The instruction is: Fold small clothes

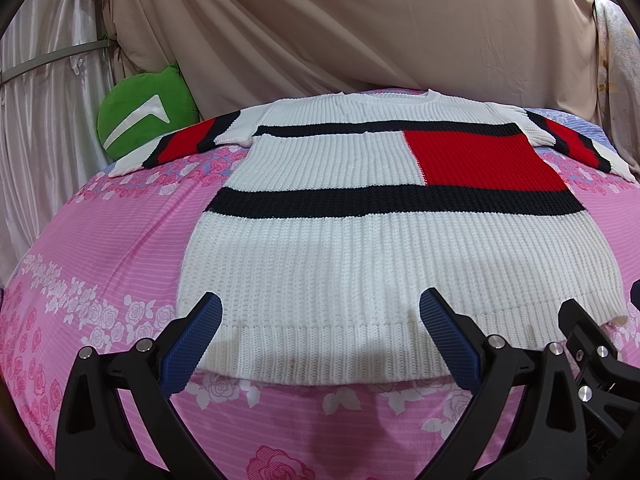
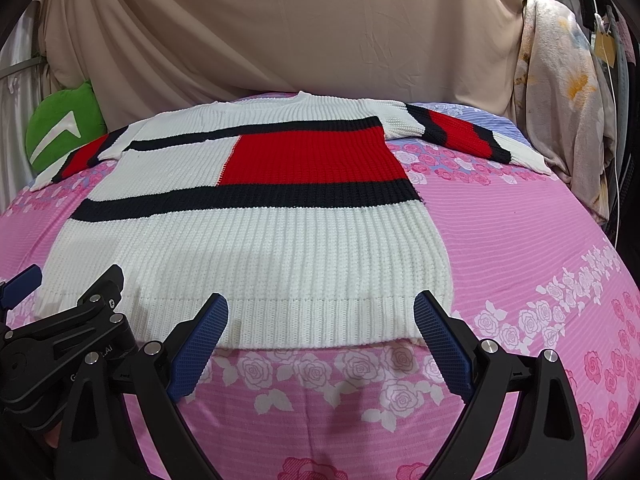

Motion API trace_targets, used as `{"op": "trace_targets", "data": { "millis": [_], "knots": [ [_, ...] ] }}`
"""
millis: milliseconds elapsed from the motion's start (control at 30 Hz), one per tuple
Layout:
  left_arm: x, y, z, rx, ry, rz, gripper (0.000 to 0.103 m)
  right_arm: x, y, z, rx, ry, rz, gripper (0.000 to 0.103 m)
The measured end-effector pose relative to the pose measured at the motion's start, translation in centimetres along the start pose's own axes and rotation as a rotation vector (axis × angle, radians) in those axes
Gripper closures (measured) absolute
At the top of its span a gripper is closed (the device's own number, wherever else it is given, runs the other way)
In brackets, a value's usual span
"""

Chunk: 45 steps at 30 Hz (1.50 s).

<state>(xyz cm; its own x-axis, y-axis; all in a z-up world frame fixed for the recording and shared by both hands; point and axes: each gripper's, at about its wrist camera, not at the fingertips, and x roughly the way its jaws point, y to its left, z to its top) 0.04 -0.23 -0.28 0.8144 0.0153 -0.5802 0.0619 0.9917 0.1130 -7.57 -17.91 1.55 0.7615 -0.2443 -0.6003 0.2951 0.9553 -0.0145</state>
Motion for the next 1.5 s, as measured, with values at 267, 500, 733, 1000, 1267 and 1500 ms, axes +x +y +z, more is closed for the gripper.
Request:
{"op": "trace_targets", "data": {
  "millis": [267,500,733,1000,1267,1500],
  "knots": [
    [0.0,-0.1,0.0,0.001,0.0,0.001,0.006,0.0,0.0,0.0,-0.001,0.001,-0.001,0.011],
    [0.0,0.3,0.1,0.002,0.007,0.009,0.006,0.0,0.1,0.0,-0.003,0.002,0.003,0.011],
    [-1.3,3.0,1.8,-0.01,-0.034,-0.07,0.005,-1.0,-6.0,3.5,0.066,-0.074,0.003,0.011],
    [1.7,8.9,6.2,-0.094,0.007,-0.091,0.005,7.5,-23.6,11.0,0.293,0.005,-0.126,0.011],
    [5.5,10.4,8.0,-0.099,-0.002,-0.043,0.005,18.4,-36.8,14.5,0.549,0.098,-0.164,0.021],
    [8.4,9.2,9.3,-0.074,0.039,-0.067,0.005,24.6,-39.0,17.5,0.618,0.123,-0.153,0.034]
  ]
}}
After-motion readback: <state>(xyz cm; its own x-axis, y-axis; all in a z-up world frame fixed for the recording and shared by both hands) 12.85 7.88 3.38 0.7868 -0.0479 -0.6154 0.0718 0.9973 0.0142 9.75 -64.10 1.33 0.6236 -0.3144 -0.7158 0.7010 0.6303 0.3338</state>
